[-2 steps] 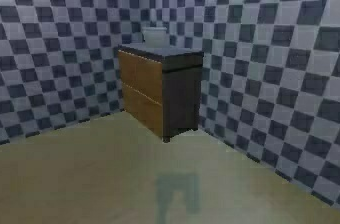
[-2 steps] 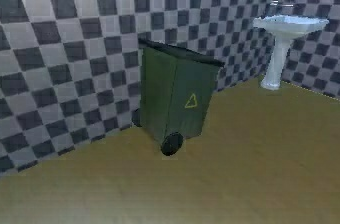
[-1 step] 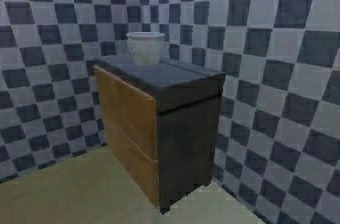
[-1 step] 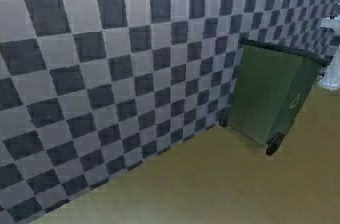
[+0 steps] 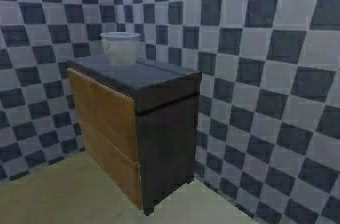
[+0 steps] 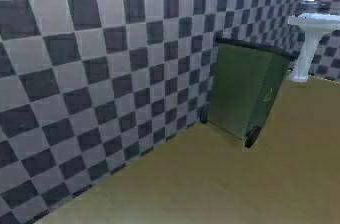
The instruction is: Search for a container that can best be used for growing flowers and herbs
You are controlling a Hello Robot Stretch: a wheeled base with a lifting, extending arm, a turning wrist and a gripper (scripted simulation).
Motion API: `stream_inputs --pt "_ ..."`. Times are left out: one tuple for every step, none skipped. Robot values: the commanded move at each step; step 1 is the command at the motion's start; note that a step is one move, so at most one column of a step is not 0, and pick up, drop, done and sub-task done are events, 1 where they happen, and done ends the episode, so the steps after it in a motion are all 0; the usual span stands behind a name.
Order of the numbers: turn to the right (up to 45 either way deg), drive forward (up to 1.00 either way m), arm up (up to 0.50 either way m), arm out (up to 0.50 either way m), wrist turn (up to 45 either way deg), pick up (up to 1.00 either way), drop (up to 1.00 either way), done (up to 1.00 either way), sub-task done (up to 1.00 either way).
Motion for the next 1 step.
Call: stream_inputs --pt "0.0 0.60 0.00 0.00 0.0 0.00 0.00 0.00 0.00"
